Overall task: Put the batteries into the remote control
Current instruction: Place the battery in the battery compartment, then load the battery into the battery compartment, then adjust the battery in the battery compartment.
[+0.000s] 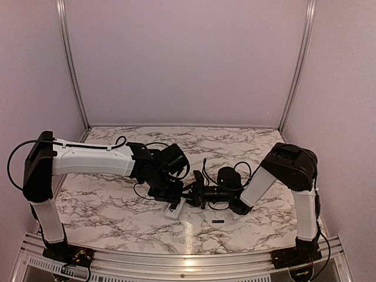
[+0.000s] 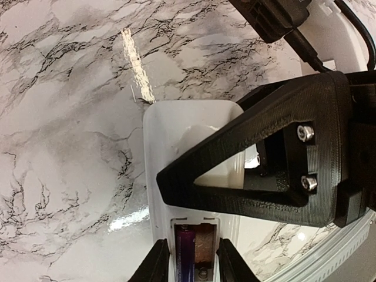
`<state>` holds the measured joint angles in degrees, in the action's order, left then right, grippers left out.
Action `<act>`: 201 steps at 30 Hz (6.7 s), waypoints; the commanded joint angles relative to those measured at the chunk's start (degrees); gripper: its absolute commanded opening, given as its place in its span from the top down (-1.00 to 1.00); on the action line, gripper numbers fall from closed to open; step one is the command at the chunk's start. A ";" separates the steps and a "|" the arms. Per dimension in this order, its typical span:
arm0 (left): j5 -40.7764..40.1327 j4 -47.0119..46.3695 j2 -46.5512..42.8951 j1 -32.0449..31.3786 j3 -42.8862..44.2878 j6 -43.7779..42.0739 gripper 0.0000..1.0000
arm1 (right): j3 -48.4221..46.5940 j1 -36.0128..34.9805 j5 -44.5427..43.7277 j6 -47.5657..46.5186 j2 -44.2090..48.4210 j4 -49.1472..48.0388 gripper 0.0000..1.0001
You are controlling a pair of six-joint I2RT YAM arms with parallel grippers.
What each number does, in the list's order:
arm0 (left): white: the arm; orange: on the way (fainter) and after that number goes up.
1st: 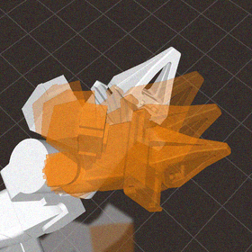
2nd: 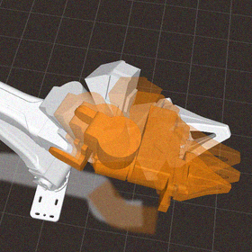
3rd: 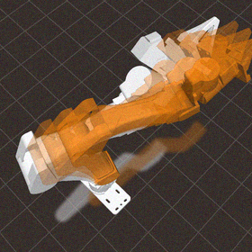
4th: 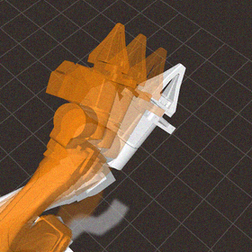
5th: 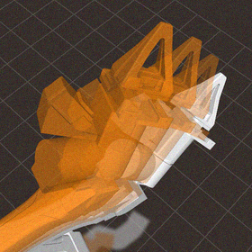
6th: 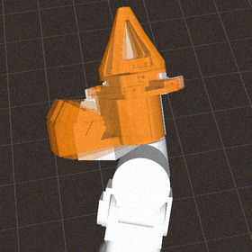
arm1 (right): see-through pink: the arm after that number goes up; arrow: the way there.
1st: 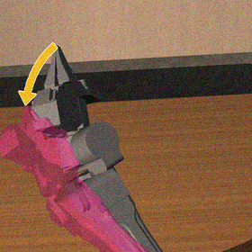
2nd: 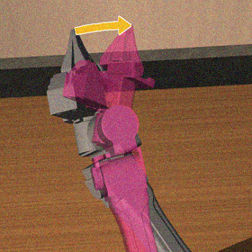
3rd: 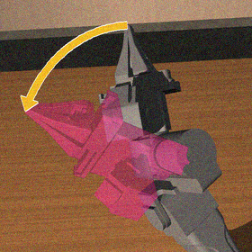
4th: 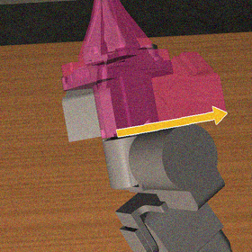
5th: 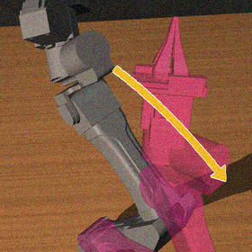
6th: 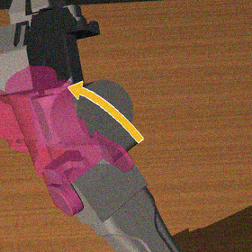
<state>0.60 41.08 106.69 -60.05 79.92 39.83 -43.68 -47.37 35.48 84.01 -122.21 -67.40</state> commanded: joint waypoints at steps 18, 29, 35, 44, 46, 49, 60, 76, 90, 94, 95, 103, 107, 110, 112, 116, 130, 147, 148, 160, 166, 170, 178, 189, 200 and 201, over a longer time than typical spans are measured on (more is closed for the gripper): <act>-3.85 -19.93 -28.82 3.11 -19.12 -19.91 -0.89 | -2.03 -0.70 7.53 -3.32 1.31 -2.78 1.00; 9.71 -24.86 -41.00 1.84 -30.32 -47.96 -0.39 | -2.24 -0.70 17.30 -6.82 5.68 3.38 1.00; 14.04 -25.75 -40.12 -0.68 -32.35 -55.94 -0.01 | -2.89 -0.79 19.30 -11.92 9.06 12.10 1.00; 12.45 -27.67 -36.39 -5.96 -31.92 -59.84 0.19 | -2.50 -0.95 18.74 -11.47 9.72 13.77 1.00; 11.58 -26.61 -34.96 -6.84 -31.40 -61.07 0.22 | -2.61 -1.31 18.75 -11.28 9.80 13.70 1.00; 10.38 -26.09 -33.01 -8.05 -30.68 -62.33 0.27 | -2.63 -1.66 18.84 -10.96 9.80 13.45 1.00; 7.03 -25.74 -28.31 -9.68 -28.89 -64.63 0.32 | -2.02 -1.92 19.01 -9.94 9.81 11.84 1.00; 6.11 -25.54 -26.09 -10.07 -26.75 -66.52 0.41 | -1.72 -2.38 19.28 -8.71 9.30 9.78 1.00; 6.42 -24.62 -25.18 -10.17 -26.75 -66.78 0.55 | -1.54 -2.37 19.35 -8.08 9.32 8.78 1.00; 6.32 -24.34 -24.81 -10.17 -26.57 -66.79 0.56 | -1.57 -2.37 19.39 -8.09 9.36 8.60 1.00; 6.34 -24.38 -24.69 -10.17 -26.57 -66.84 0.56 | -1.56 -2.37 19.36 -8.02 9.33 8.63 1.00; 5.40 -24.13 -23.67 -10.17 -26.75 -66.58 0.61 | -1.67 -2.37 19.53 -7.81 9.51 8.36 1.00; 5.11 -24.03 -23.17 -10.17 -26.66 -66.50 0.68 | -1.55 -2.37 19.57 -7.89 9.71 8.30 1.00; 4.74 -23.83 -22.81 -10.17 -26.66 -66.23 0.73 | -1.47 -2.37 19.67 -7.82 9.79 8.08 1.00; 4.41 -23.64 -22.58 -10.15 -26.61 -66.17 0.77 | -1.40 -2.35 19.71 -7.74 9.93 7.93 1.00; 3.65 -23.42 -22.20 -10.17 -26.57 -65.62 0.79 | -1.37 -2.45 19.79 -7.48 10.47 7.55 1.00; 2.09 -23.92 -20.04 -9.57 -26.87 -64.42 0.82 | -0.74 -3.07 20.29 -4.43 11.68 2.96 1.00; 2.48 -23.39 -20.09 -6.07 -28.02 -62.12 0.91 | 0.98 -3.43 20.51 1.56 13.52 -7.57 1.00; 2.48 -23.29 -20.24 -5.98 -28.18 -61.66 0.92 | 1.09 -3.42 20.50 2.12 13.62 -8.63 1.00; 2.31 -23.25 -23.11 -5.15 -27.04 -59.23 0.84 | 0.74 -3.36 19.48 -4.84 16.03 0.17 1.00; 0.83 -26.95 -32.16 -6.45 -25.46 -56.25 0.33 | 0.71 -0.08 16.03 -15.66 17.20 12.10 1.00; -6.77 -30.55 -37.36 -6.56 -26.09 -50.70 -0.25 | -0.33 1.91 13.32 -24.07 19.78 21.44 1.00; -6.55 -37.18 -35.01 -4.79 -29.50 -26.60 -0.98 | -2.64 2.83 7.89 -36.13 25.12 32.58 1.00; -6.45 -37.43 -22.95 -4.37 -24.78 -14.98 -0.50 | -1.38 3.93 4.33 -38.69 28.95 35.66 1.00; -9.06 -35.53 -17.42 -4.37 -21.82 -12.49 -0.04 | -0.45 4.41 4.66 -37.46 30.62 34.26 1.00; -9.22 -35.06 -16.94 -4.37 -21.36 -12.57 0.02 | -0.40 4.40 4.78 -37.22 30.63 34.02 1.00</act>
<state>-6.39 4.40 88.27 -64.71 55.46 26.55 -44.31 -43.42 40.34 46.46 -93.36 -32.36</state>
